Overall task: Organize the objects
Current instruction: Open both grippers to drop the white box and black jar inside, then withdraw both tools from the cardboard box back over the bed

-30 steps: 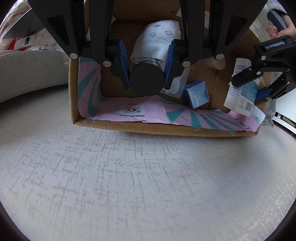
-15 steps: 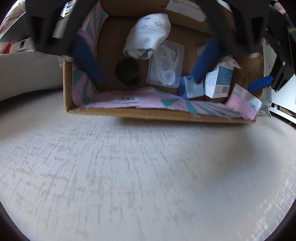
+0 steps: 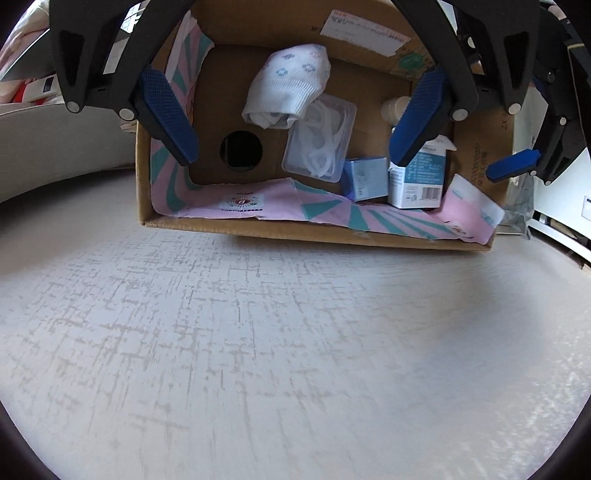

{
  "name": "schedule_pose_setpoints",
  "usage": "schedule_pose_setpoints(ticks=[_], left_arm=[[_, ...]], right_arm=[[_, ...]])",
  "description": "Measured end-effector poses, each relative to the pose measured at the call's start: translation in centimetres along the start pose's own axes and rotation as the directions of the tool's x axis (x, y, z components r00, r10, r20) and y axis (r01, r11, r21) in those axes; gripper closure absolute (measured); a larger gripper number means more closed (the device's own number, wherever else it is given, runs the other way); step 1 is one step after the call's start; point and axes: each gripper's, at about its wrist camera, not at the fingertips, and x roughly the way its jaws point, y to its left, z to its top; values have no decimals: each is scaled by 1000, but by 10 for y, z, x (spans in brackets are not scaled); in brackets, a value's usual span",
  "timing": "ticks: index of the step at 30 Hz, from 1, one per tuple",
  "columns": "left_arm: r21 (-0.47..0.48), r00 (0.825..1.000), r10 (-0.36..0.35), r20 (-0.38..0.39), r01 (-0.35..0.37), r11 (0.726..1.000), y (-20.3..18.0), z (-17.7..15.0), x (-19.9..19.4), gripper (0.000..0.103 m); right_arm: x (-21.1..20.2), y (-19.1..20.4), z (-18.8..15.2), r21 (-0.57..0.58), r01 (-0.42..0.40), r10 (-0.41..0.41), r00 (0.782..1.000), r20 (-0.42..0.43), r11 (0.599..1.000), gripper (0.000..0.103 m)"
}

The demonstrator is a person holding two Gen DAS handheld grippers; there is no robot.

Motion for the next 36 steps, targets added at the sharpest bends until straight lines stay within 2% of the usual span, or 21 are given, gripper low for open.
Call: schedule_pose_setpoints(ticks=[4,8,15,20,24,30,33,36], left_arm=[[3,1000,-9,22,9,1000,-11,-1,-17,0],[-5,998,6,61,-6,1000,-13,-9,-41,0],[-21,988,22,155,-19,1000,-12,-28,-92,0],[-63,966,51,254,-36,997,-10,-44,-130,0],[-90,948,85,306,-60,994,-9,-61,-157,0],[-98,902,159,401,-131,987,-16,-91,-191,0],[-123,884,168,437,-127,984,-16,-106,-204,0],[-148,876,160,455,-103,984,-16,-121,-211,0]], right_arm=[[-16,5,-3,-41,-29,29,1000,6,999,0],[-39,13,-11,-67,-65,70,996,62,996,0],[-93,24,-30,-93,-20,36,984,174,995,0],[-134,34,-52,-146,24,15,965,261,989,0],[-163,39,-73,-135,50,-2,943,334,990,0],[-185,42,-103,-135,31,21,931,365,990,0],[-190,43,-117,-136,15,37,926,376,991,0],[-193,46,-132,-142,16,40,921,387,990,0]])
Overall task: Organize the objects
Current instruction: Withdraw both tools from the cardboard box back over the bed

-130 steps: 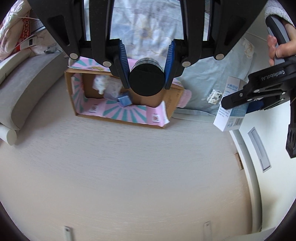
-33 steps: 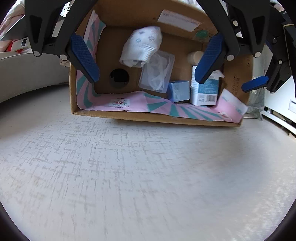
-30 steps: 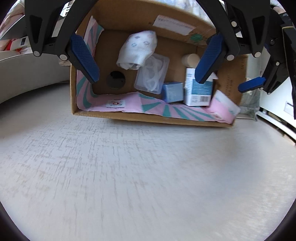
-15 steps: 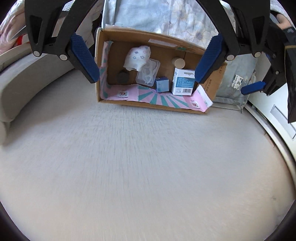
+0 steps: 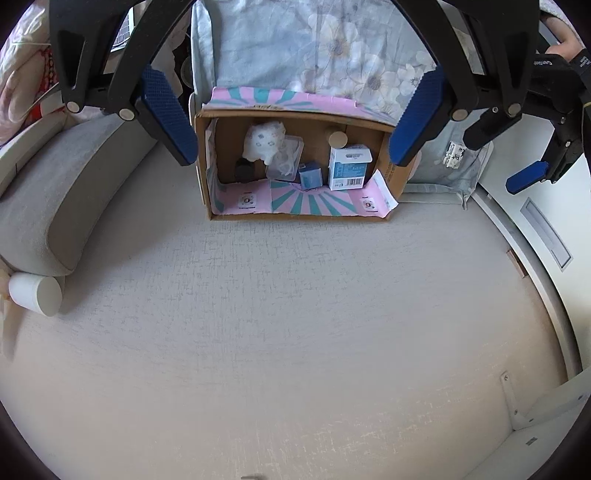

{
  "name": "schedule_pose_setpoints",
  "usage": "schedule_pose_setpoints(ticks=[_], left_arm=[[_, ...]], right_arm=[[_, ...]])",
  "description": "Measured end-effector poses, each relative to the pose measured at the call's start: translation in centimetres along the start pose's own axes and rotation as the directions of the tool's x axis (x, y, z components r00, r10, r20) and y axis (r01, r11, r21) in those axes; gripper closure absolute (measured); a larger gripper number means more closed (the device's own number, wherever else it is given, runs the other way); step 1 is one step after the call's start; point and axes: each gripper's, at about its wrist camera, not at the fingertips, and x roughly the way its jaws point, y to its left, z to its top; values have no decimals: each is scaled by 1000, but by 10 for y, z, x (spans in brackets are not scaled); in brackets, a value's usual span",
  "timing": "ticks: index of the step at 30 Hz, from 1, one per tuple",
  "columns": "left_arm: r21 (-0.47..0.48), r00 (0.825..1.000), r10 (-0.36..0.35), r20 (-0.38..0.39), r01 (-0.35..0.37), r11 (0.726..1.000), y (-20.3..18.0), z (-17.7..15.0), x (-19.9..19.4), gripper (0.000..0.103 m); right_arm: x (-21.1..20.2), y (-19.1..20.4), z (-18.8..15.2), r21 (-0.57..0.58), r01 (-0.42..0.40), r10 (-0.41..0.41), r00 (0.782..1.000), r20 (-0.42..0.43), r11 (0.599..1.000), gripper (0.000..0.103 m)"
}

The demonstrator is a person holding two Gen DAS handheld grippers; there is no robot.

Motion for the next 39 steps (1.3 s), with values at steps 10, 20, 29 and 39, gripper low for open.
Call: schedule_pose_setpoints(ticks=[10,20,29,39], left_arm=[[-82,1000,3,26,-1,997,13,-42,-21,0],[-102,1000,-12,28,15,995,36,-51,-30,0],[-142,1000,19,25,-15,990,81,-60,-46,0],[-185,998,58,15,-54,981,129,-68,-56,0]], right_arm=[[-25,19,-49,-48,-22,26,996,82,999,0],[-27,34,-59,-61,-52,57,995,81,997,0],[-17,80,-58,-105,-138,144,988,54,985,0],[-1,131,-56,-163,-206,214,976,33,965,0]])
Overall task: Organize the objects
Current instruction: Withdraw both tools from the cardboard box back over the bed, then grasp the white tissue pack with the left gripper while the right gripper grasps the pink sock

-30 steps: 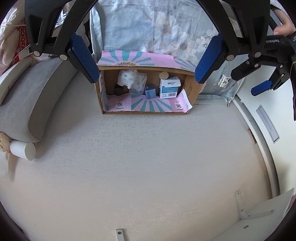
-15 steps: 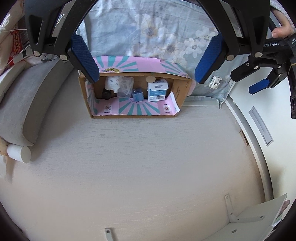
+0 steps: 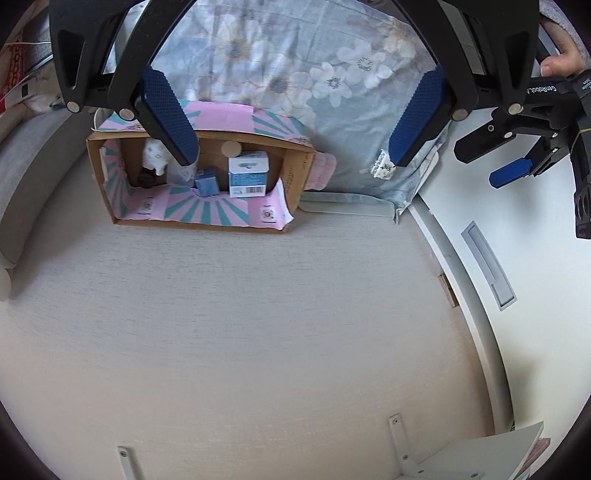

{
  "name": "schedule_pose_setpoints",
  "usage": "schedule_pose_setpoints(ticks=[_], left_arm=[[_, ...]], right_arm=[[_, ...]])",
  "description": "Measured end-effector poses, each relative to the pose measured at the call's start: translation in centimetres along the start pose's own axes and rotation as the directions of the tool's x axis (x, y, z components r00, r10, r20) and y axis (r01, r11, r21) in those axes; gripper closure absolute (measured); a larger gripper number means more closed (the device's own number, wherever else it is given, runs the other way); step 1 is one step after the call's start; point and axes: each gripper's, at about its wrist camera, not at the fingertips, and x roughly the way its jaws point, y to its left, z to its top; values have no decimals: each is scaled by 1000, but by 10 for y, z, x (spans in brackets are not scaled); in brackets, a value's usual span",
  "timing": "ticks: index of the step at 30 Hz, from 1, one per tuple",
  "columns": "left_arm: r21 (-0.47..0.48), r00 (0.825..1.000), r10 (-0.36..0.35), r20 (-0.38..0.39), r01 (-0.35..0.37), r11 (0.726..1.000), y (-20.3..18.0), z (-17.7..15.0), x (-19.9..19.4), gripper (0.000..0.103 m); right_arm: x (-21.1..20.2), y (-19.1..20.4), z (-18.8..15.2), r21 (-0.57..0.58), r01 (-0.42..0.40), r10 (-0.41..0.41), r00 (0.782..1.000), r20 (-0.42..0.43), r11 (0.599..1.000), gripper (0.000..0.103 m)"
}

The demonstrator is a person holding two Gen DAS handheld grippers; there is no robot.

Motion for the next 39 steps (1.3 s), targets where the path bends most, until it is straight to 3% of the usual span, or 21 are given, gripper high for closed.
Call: schedule_pose_setpoints(ticks=[9,12,16,20,26,29,36,39], left_arm=[[-9,1000,-16,-12,16,1000,28,2,5,0],[-17,999,-27,-26,27,1000,39,4,11,0],[-11,998,-37,-52,37,999,58,10,22,0],[-10,993,-52,-102,51,999,80,16,43,0],[5,980,-65,-186,68,998,108,14,87,0],[14,971,-79,-226,84,996,118,10,112,2],[12,947,-119,-299,129,992,135,-7,168,9],[15,935,-119,-333,132,991,138,-15,192,10]], right_arm=[[13,19,8,-24,-27,26,999,-20,999,0],[20,26,15,-58,-69,67,997,-43,996,0],[37,37,32,-147,-147,132,985,-109,978,0],[58,50,53,-308,-196,152,975,-160,931,0],[101,76,60,-573,-262,127,956,-264,776,0],[133,87,55,-638,-319,100,929,-355,701,0],[202,115,28,-769,-449,-10,861,-509,455,0],[231,125,14,-785,-490,-71,830,-553,378,0]])
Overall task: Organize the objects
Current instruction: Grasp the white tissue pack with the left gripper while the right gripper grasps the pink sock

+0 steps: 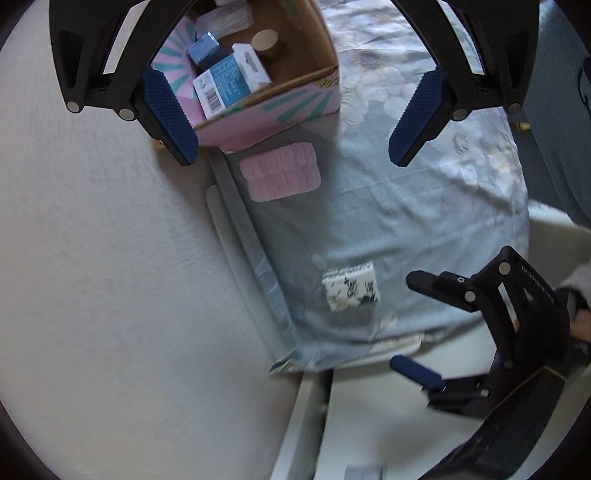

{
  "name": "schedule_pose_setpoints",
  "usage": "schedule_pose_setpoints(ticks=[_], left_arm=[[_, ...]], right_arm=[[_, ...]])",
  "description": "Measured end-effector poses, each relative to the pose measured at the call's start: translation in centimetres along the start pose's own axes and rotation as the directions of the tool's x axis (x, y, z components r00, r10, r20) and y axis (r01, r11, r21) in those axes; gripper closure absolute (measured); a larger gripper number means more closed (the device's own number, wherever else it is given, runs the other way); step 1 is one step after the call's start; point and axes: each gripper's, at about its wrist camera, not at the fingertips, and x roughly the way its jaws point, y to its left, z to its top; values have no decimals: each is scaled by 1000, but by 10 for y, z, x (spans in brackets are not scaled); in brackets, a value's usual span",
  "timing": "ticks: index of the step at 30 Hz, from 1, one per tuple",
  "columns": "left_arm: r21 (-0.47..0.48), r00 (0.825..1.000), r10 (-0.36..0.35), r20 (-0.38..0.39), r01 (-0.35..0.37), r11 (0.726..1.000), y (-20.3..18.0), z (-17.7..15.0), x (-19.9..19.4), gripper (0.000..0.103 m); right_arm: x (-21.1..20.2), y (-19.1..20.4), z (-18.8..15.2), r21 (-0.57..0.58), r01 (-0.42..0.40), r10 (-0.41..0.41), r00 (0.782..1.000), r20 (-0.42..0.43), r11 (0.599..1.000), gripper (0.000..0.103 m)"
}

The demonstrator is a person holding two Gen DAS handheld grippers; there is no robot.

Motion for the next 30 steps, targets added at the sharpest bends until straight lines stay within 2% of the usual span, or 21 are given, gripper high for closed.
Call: schedule_pose_setpoints(ticks=[3,5,11,20,23,24,26,27,30], left_arm=[[2,999,-10,-34,10,1000,1,1,22,11],[15,998,-14,-54,15,1000,0,3,37,18],[26,996,-1,-91,4,1000,3,5,73,26],[44,993,20,-121,-15,999,4,7,93,26],[40,991,28,-132,-23,999,5,7,99,31],[41,992,28,-125,-23,999,6,8,99,35],[54,991,41,-127,-34,998,5,11,99,53],[59,991,43,-129,-35,998,5,12,98,58],[54,991,34,-131,-28,998,7,13,97,60]], right_arm=[[27,1,12,-73,-8,3,998,-67,997,0],[44,0,18,-111,-14,2,994,-106,994,0],[85,-11,23,-183,-34,-4,979,-205,982,0],[117,-11,24,-253,-86,5,952,-305,964,1],[122,-10,24,-264,-108,19,948,-318,958,10],[124,-11,25,-258,-114,24,945,-326,959,15],[126,-13,25,-241,-134,45,938,-345,961,27],[128,-14,26,-235,-139,48,934,-353,962,31],[127,-19,27,-232,-138,47,933,-358,963,39]])
